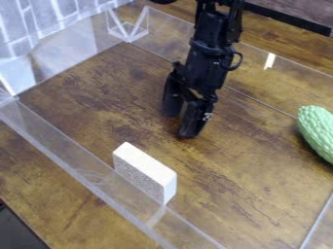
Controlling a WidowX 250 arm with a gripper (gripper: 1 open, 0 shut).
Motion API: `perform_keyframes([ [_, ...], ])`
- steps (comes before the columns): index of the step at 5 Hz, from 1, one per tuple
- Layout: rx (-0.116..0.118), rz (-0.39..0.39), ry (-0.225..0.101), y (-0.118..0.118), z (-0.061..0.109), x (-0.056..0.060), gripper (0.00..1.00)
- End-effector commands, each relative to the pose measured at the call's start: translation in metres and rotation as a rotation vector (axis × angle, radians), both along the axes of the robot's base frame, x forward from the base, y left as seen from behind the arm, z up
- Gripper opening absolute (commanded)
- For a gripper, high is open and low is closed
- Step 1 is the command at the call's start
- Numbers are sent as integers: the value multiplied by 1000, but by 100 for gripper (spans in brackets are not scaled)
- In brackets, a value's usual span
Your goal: Put the white object in the blue tray
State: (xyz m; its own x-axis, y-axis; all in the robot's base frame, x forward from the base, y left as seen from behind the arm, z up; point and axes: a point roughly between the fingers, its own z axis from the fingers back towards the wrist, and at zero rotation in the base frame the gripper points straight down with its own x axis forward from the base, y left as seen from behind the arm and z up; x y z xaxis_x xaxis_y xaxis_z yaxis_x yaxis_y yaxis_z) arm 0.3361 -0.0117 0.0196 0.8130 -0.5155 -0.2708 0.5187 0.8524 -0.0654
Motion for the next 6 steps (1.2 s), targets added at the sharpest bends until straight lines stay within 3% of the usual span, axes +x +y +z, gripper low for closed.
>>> perform_keyframes([
  [1, -4, -29, 23, 2, -2, -4, 100],
  [6, 7, -51, 67, 10, -4, -10, 100],
])
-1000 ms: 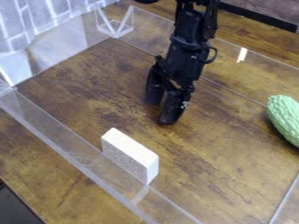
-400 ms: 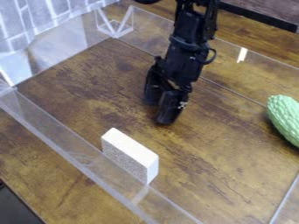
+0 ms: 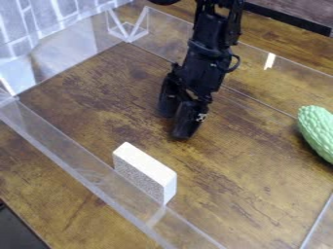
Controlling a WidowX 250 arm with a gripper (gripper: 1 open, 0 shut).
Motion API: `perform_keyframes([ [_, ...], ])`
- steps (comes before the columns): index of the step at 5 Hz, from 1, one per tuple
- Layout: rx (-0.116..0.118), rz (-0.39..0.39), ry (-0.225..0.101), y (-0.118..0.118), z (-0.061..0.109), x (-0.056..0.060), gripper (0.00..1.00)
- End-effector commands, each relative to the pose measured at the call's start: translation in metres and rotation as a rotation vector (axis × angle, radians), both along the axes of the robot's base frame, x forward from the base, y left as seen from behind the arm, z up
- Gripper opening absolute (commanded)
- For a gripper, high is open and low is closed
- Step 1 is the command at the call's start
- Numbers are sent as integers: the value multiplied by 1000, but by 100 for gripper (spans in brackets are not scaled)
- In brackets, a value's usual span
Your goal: Put the white object in the blue tray
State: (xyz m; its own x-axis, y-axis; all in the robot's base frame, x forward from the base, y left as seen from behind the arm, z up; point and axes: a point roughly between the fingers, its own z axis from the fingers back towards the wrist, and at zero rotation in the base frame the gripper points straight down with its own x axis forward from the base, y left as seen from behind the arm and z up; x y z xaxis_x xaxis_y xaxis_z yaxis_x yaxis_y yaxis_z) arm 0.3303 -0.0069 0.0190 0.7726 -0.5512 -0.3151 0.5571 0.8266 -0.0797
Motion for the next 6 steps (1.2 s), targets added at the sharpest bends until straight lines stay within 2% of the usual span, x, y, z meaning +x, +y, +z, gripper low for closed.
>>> perform_keyframes([
  [1, -3, -4, 26, 7, -4, -7, 100],
  [6, 6, 2, 48, 18, -3, -15, 100],
])
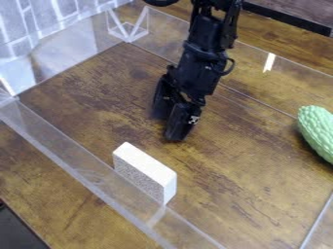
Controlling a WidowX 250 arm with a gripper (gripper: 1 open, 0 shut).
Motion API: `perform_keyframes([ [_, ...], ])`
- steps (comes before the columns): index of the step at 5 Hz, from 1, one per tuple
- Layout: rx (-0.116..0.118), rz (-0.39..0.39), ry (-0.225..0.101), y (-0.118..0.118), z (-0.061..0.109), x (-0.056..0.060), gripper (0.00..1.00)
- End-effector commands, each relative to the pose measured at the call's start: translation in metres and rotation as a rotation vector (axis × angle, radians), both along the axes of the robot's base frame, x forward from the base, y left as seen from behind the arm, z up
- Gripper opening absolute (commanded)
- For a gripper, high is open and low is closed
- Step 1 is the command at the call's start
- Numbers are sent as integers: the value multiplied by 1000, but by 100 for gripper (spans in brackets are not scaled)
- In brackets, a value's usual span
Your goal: Put the white object in the blue tray
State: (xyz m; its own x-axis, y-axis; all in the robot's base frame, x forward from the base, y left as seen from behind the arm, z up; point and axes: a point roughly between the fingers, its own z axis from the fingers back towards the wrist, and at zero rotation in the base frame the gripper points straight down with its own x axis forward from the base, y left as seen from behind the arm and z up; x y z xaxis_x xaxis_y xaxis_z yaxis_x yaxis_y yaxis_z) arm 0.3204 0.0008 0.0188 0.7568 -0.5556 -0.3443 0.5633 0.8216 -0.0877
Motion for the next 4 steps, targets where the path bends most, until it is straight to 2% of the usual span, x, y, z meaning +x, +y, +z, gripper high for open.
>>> perform_keyframes([
  [1, -3, 15, 22, 13, -3, -6, 100],
  [3, 6, 23, 29, 20, -2, -8, 100],
  [4, 8, 20, 30, 20, -2, -14, 100],
])
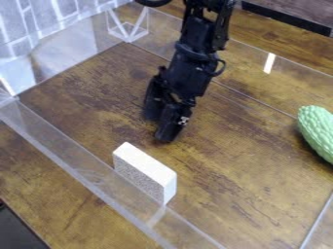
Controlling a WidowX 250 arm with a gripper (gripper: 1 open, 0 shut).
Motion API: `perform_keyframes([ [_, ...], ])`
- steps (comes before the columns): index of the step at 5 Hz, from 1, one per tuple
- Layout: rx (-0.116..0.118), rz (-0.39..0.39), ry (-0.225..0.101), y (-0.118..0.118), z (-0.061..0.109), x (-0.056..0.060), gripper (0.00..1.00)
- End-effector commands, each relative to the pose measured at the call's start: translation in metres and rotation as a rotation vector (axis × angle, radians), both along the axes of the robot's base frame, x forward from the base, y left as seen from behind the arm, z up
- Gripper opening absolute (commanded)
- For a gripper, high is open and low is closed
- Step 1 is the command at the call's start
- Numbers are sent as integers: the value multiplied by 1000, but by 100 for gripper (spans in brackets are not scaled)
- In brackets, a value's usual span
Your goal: Put the white object in the blue tray
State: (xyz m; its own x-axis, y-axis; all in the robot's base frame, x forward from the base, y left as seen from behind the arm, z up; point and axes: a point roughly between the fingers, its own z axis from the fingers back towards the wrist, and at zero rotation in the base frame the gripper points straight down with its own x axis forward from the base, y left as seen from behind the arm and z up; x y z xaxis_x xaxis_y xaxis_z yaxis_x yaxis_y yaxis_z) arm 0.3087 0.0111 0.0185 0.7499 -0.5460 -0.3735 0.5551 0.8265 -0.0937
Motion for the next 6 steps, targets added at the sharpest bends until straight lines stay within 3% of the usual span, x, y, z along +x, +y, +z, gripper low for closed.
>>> perform_keyframes([
  [1, -2, 8, 4, 11, -1, -9, 100],
  [6, 25, 14, 11, 11, 1, -30, 100],
])
